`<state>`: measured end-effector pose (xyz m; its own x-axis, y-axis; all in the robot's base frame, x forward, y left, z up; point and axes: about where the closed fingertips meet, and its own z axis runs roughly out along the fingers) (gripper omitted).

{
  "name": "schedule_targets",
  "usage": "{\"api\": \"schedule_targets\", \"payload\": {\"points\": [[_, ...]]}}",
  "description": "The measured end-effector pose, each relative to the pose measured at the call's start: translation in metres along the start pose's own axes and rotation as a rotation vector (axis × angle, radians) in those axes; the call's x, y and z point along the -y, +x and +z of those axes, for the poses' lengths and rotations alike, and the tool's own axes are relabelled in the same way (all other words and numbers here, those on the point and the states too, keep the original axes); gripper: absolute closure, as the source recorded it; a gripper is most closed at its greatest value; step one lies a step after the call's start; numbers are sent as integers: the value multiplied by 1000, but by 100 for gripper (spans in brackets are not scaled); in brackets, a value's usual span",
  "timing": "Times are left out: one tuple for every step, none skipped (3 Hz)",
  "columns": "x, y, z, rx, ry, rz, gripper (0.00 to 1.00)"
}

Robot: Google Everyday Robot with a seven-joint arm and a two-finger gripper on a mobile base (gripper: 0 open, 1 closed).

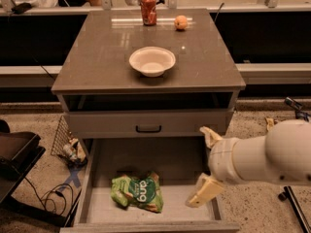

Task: Pick green rice chip bag from middle drawer and place on counter

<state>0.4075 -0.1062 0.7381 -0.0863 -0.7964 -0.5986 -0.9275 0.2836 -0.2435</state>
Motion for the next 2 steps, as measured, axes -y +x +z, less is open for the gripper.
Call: {"api": "schedule_targets", "payload": {"points": [[-44,-9,81,51,-72,42,0],[-74,-15,156,101,-138,74,0]]}}
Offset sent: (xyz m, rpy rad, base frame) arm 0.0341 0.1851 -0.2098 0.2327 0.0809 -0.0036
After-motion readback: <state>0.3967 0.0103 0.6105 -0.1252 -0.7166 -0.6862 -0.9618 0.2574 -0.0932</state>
